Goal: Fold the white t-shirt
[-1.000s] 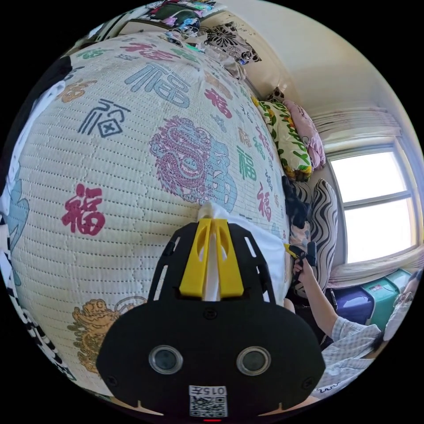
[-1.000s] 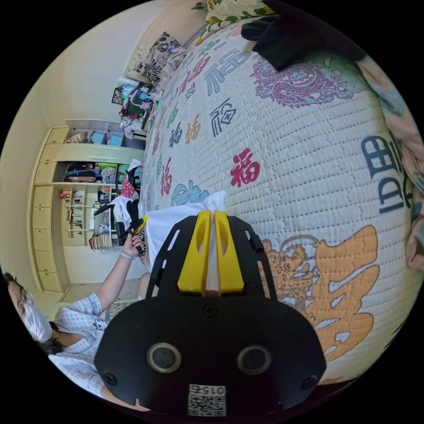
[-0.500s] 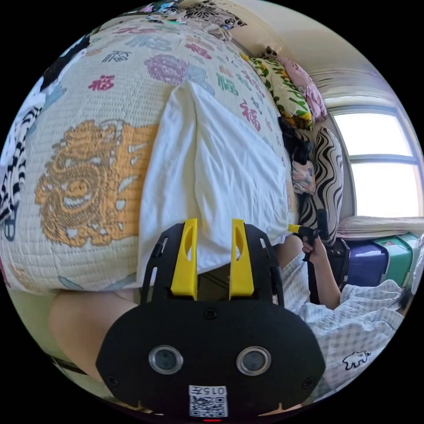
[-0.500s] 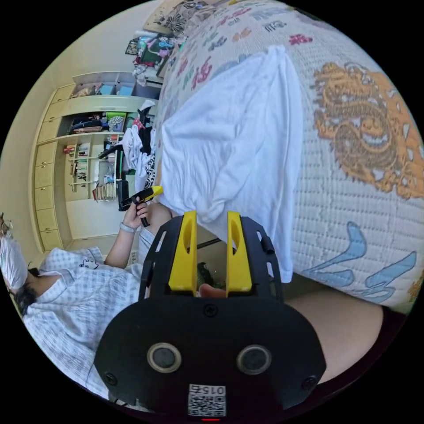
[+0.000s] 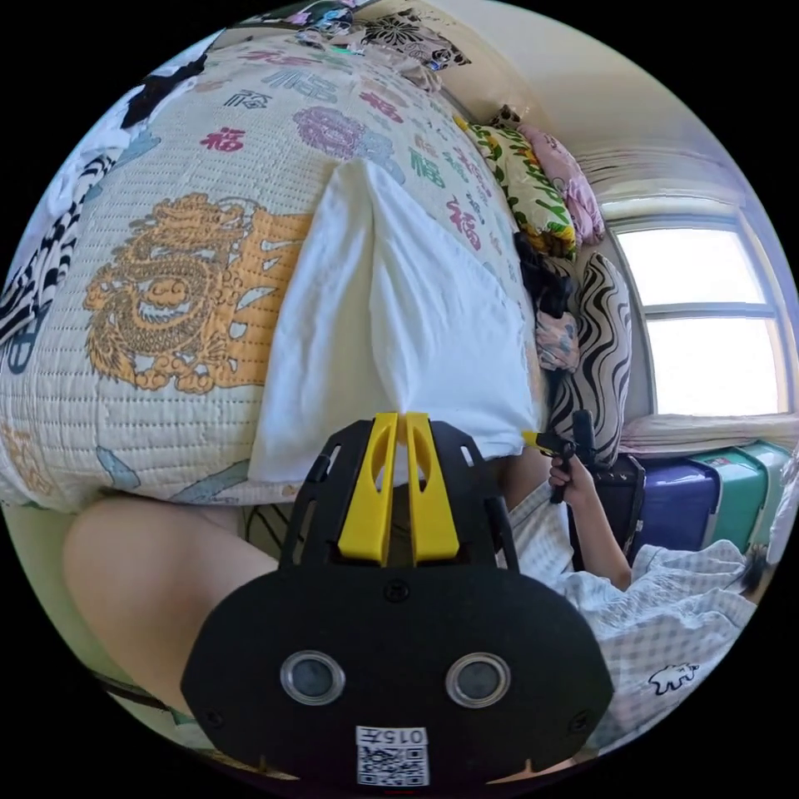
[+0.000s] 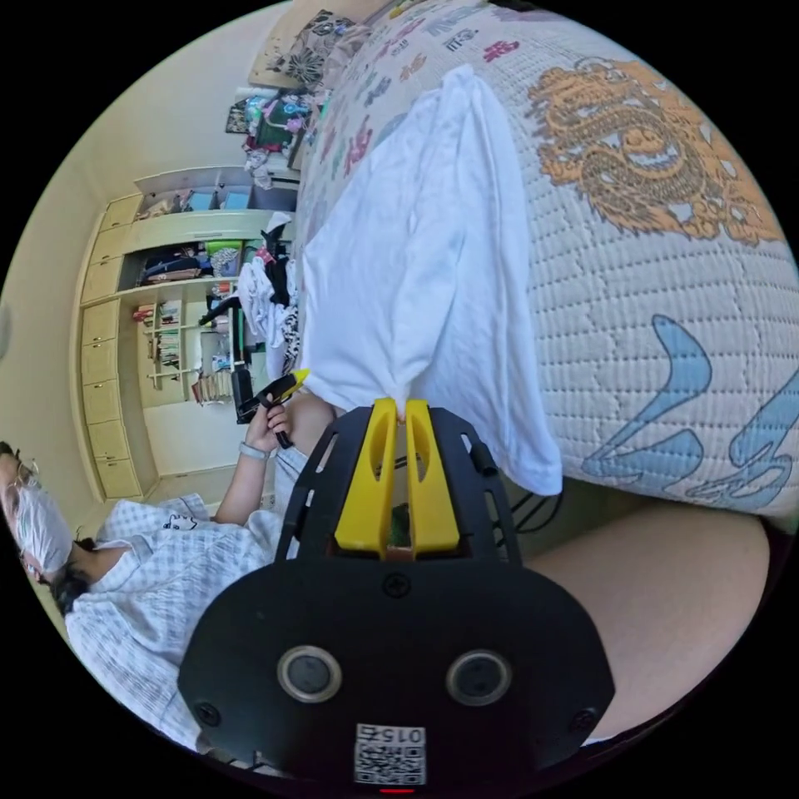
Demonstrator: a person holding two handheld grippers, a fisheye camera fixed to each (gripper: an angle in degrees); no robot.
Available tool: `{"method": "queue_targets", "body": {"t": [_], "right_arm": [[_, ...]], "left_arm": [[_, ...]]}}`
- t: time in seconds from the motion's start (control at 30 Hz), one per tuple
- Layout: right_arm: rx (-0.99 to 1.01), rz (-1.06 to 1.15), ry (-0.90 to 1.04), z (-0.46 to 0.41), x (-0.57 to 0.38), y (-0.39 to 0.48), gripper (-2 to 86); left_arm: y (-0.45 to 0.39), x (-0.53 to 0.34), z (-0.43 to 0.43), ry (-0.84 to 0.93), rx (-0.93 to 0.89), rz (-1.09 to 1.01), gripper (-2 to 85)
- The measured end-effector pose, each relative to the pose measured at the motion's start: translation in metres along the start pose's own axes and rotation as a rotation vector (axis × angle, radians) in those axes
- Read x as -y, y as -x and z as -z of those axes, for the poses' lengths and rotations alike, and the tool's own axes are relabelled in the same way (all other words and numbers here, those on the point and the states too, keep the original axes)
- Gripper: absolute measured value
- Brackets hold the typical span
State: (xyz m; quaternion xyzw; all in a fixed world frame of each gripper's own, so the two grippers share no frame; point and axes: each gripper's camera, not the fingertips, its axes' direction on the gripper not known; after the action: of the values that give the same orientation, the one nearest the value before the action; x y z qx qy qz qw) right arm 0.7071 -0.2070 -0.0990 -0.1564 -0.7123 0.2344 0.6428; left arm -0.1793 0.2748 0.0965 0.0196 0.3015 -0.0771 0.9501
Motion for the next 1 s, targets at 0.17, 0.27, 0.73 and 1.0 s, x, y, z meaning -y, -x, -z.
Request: {"method": "queue_targets", "body": {"t": [0.17,0.27,0.73,1.0], "right_arm": [[-0.078,-0.062,0.071,-0.039,0.018,-0.012,2.4],[-0.059,-0.066,0.031,-0.044,0.021,-0.012,4.9],[-0.185,0.178,0.072,-0.143,0.091,0.033,-0.4],[-0.127,0.019,-0.015,-0.168,0.082,-0.001,-0.5]], "left_arm": [[-0.002,-0.005,-0.013,0.02,0.033,0.074,1.2],[-0.012,-0.009,-0.005,0.044,0.061,0.096,4.5],[-0.111,0.026,-0.037,0.062,0.18,-0.163,3.0],[-0.07,-0.008,-0.012,0.021,0.179,0.001,-0.4]]}}
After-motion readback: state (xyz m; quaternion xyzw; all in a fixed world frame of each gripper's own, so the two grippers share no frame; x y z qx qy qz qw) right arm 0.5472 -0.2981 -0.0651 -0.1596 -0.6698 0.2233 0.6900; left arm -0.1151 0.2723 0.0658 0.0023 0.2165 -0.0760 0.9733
